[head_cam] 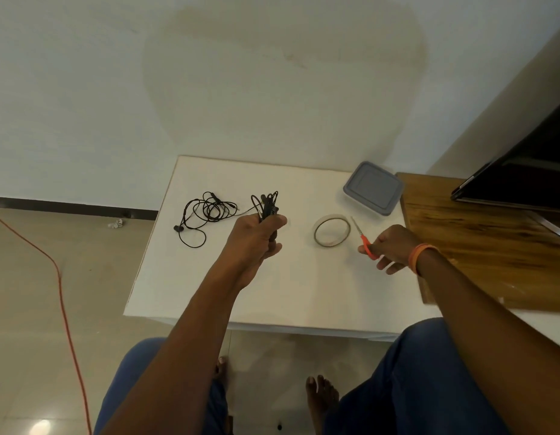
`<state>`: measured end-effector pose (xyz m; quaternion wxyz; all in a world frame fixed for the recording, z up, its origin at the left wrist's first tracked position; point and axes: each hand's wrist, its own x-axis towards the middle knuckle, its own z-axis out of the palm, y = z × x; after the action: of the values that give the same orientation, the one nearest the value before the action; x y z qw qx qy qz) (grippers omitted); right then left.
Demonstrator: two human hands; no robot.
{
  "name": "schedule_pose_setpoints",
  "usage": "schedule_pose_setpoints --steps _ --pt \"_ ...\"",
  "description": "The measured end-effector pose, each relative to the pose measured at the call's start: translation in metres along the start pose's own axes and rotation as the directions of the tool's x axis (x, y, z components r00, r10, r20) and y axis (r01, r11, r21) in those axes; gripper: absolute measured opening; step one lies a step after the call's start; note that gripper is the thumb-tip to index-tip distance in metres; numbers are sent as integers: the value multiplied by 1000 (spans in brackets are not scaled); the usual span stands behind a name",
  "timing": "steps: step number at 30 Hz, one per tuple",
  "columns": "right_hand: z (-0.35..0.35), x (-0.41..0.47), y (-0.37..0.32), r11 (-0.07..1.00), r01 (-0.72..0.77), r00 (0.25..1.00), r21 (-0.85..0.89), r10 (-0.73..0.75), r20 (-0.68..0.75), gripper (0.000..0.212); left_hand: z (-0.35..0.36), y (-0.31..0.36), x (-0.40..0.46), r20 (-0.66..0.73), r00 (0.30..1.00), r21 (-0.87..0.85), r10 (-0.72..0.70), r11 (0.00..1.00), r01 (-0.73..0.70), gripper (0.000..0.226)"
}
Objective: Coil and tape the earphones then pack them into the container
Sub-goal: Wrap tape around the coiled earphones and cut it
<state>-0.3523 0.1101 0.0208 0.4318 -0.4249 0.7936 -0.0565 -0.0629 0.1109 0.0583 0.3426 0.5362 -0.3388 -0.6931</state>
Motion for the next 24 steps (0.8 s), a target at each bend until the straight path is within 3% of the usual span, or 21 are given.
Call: schedule_pose_setpoints --steps 4,7,9,12,17,19,21,23,24 --pt "-6 16 32 989 -145 989 -21 145 -12 45 4 -4 3 14 1000 9 -15 1000 15 21" --pt "-11 23 45 979 -186 980 -81 179 -82 36 11 -6 7 44 998 -18 -38 999 39 23" --pt "-12 23 41 937 -153 983 -313 113 -144 26 14 -8 8 58 997 -30 -51 998 52 22" --pt "-7 22 33 765 -112 966 -635 -67 -251 38 24 -11 11 78 995 -8 -65 998 66 21" --pt "4 25 26 663 -55 967 -746 -151 -205 35 32 -14 13 93 993 10 -73 997 73 22" --pt "1 26 26 710 -59 974 -701 -114 -198 35 31 -14 13 102 991 -6 -83 996 84 21" --pt "-3 24 20 858 -57 982 -511 -44 -184 29 29 -13 14 104 990 4 -91 996 91 22" --pt "-5 16 8 967 107 966 -232 -156 -208 19 25 -13 16 109 990 46 -89 995 84 24" --pt "-2 6 -1 971 225 948 -77 -236 -215 14 23 -12 16 118 989 63 -86 995 79 24"
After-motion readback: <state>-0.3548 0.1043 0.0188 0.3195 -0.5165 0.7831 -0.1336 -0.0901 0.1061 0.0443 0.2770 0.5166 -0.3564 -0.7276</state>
